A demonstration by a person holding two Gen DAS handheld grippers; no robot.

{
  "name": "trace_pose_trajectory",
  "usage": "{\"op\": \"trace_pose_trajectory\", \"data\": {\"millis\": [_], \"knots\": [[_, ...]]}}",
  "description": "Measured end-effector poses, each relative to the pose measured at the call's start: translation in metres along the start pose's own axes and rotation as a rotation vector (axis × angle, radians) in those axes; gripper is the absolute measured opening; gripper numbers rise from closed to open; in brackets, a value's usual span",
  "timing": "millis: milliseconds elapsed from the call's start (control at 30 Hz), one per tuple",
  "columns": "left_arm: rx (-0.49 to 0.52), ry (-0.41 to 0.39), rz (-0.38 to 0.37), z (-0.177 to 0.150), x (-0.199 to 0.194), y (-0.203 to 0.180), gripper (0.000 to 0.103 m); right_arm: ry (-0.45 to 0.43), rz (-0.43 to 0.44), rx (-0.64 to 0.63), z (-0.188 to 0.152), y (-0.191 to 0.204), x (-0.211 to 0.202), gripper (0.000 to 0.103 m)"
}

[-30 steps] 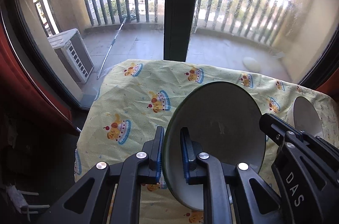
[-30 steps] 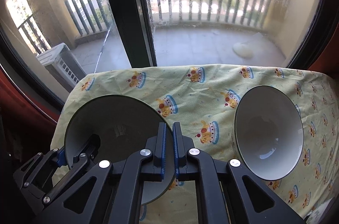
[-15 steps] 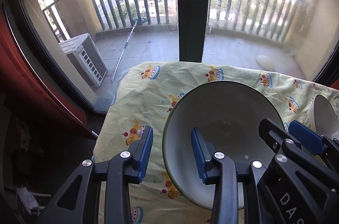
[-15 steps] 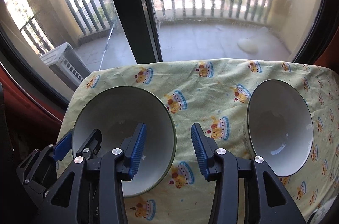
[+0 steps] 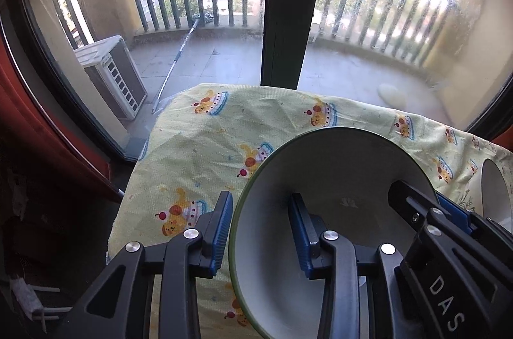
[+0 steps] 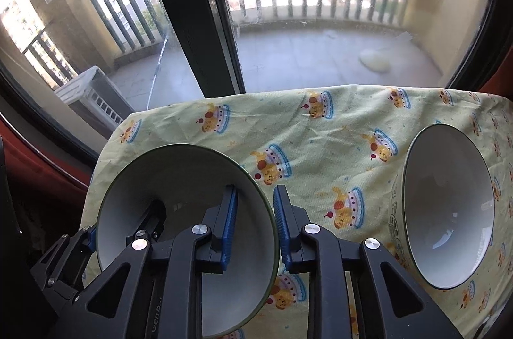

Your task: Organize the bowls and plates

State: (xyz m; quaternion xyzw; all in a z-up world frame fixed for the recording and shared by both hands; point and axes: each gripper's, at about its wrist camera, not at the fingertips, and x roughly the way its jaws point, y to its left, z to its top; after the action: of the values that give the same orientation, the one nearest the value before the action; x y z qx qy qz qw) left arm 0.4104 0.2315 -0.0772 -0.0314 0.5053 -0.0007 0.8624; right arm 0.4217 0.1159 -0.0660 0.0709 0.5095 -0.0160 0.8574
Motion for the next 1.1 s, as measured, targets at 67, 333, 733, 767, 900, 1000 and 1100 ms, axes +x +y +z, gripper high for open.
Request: {"op": "trace_pose_trajectory", "data": {"millis": [67, 333, 733, 767, 900, 1000, 1100], "knots": [[0.007, 0.007, -0.013, 0.001, 0.001, -0.002, 0.027, 0.0, 0.009, 0.001, 0.0, -0.001, 0.001, 0.026], [-0.012, 0.013, -0.026, -0.004, -0.007, 0.001, 0.026, 0.002, -0.003, -0.024, -0.001, 0.002, -0.005, 0.026], [0.005, -0.015, -0.024, -0.024, -0.048, -0.018, 0.026, -0.018, 0.0, -0.044, -0.016, -0.012, -0.046, 0.025], [0.008, -0.019, -0.026, -0.027, -0.053, -0.02, 0.026, -0.023, -0.002, -0.044, -0.018, -0.014, -0.051, 0.025], [0.021, -0.03, -0.026, -0.036, -0.073, -0.03, 0.026, -0.037, -0.003, -0.035, -0.028, -0.024, -0.073, 0.025], [0.026, -0.039, -0.023, -0.043, -0.088, -0.036, 0.026, -0.044, 0.0, -0.03, -0.034, -0.031, -0.088, 0.025], [0.034, -0.051, -0.02, -0.048, -0.101, -0.045, 0.026, -0.056, 0.004, -0.029, -0.04, -0.038, -0.104, 0.025]]}}
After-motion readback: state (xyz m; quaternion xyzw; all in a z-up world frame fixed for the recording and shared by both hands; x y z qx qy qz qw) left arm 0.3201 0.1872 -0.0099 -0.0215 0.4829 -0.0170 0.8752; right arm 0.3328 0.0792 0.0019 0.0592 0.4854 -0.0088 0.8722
